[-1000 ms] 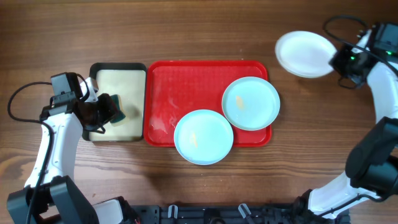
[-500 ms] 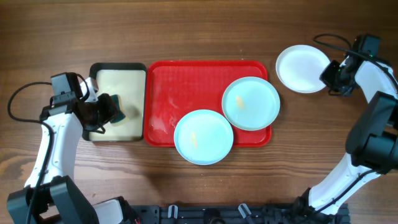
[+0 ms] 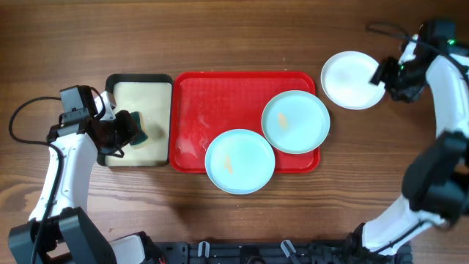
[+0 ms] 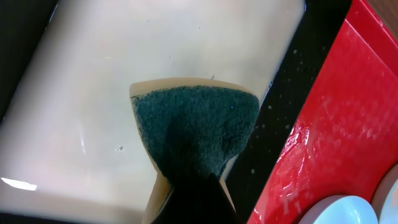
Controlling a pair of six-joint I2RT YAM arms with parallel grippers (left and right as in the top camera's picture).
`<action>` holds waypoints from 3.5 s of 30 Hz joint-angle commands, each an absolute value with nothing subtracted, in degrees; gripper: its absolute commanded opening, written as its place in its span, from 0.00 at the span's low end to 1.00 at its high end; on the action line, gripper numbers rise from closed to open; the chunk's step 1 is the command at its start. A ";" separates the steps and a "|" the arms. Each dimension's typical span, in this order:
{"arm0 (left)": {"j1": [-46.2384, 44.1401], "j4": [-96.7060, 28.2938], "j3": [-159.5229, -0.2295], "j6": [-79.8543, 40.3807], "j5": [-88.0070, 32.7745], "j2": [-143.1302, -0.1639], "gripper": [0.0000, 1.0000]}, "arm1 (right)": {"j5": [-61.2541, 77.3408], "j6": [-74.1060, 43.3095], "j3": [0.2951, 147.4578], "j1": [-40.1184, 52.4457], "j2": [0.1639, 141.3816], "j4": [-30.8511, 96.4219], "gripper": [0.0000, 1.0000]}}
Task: Clean dirty plates on tray and stack at the side
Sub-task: 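Move the right gripper to the rim of the lower light-blue plate, then pinch the light-blue plate rim with the right gripper and tilt it up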
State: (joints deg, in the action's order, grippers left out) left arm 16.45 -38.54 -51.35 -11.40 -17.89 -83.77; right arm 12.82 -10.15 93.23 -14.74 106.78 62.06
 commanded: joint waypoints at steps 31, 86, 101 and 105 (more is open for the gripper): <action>16.19 -38.41 -51.24 -10.68 -18.17 -83.26 0.04 | 13.91 -20.23 61.25 29.30 101.41 51.92 0.17; 16.19 -38.33 -51.24 -10.68 -18.15 -83.26 0.04 | 3.84 -2.09 90.85 25.80 107.46 32.32 0.43; 16.16 -36.82 -51.24 -10.66 -17.96 -83.26 0.04 | 8.99 0.05 89.91 24.88 120.57 32.77 0.31; 16.16 -36.86 -51.24 -10.66 -17.96 -83.26 0.04 | 8.99 0.03 89.19 24.88 120.79 33.61 0.23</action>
